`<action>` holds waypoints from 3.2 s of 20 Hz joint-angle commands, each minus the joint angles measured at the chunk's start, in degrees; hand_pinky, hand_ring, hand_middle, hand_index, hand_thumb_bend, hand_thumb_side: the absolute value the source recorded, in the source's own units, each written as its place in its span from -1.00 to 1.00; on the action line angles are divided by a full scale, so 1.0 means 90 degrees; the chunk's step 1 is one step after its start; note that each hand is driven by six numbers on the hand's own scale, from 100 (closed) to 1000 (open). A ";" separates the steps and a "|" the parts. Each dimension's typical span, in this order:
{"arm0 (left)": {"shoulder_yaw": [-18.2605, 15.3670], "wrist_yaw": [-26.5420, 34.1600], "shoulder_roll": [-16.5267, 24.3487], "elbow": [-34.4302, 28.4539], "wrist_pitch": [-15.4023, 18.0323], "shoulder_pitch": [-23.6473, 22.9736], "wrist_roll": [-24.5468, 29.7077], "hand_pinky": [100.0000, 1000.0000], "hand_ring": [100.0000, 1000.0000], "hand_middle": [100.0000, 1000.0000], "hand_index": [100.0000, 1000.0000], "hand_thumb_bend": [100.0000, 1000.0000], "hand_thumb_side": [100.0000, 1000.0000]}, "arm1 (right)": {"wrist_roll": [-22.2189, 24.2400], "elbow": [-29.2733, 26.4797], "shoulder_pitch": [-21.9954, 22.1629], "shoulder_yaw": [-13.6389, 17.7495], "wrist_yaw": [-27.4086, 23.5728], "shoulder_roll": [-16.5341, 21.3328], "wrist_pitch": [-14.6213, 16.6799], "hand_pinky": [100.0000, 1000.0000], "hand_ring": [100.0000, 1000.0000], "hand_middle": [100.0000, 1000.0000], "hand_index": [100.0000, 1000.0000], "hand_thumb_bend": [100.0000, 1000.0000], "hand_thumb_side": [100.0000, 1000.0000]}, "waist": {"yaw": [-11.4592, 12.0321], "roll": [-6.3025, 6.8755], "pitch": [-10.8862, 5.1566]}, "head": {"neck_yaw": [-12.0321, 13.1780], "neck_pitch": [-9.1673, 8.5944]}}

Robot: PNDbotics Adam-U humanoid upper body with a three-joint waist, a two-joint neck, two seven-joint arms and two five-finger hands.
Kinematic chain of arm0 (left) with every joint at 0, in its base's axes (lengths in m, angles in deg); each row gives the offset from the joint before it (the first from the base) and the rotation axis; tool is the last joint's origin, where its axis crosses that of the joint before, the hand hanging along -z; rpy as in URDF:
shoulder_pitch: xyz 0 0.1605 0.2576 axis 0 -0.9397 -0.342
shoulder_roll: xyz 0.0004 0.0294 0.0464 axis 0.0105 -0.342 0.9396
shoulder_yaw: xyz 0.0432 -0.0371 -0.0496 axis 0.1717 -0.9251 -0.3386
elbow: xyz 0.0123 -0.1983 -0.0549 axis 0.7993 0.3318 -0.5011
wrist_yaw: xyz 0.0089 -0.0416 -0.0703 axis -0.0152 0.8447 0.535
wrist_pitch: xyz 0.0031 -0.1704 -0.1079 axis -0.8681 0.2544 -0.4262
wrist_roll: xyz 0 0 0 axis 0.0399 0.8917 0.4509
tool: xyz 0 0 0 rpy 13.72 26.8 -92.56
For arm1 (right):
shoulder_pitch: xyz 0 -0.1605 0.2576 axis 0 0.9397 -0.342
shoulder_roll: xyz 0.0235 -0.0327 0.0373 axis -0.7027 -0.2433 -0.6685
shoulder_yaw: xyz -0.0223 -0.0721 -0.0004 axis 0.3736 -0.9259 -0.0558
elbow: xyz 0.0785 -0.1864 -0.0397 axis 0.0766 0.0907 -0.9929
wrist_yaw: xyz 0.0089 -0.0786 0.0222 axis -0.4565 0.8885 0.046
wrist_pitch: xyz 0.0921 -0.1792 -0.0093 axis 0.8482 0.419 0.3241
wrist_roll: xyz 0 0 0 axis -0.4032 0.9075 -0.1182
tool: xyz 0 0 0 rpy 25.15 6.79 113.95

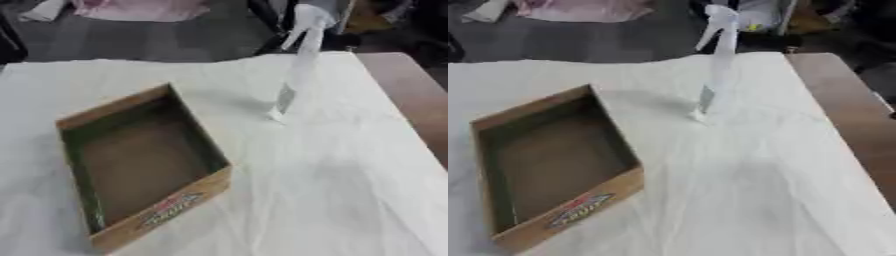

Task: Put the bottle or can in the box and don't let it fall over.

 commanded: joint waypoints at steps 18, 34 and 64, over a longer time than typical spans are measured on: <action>0.0131 0.0077 0.0290 -0.0131 0.0008 0.0143 0.0164 0.22 -0.14 0.26 0.60 -0.99 0.47 | 0.1037 0.1629 -0.2232 -0.0780 -0.0862 0.0520 0.0197 0.73 0.91 0.96 0.69 -0.49 -0.40 | 0.0318 -0.0082 -0.0076 | -0.0473 -0.0125; 0.0164 0.0069 0.0317 -0.0131 0.0037 0.0237 0.0224 0.22 -0.14 0.26 0.60 -0.99 0.47 | 0.0998 0.2294 -0.3358 -0.1142 -0.0814 0.0133 0.0108 0.74 0.94 1.00 0.70 -0.52 -0.41 | 0.0784 -0.0203 0.0052 | -0.1004 -0.0331; 0.0206 0.0074 0.0326 -0.0131 0.0086 0.0472 0.0321 0.22 -0.15 0.26 0.60 -1.00 0.47 | 0.1134 0.2217 -0.4347 -0.1677 -0.1012 -0.0610 -0.0160 0.76 0.98 1.00 0.72 -0.50 -0.42 | 0.1233 -0.0309 0.0339 | -0.1730 -0.0656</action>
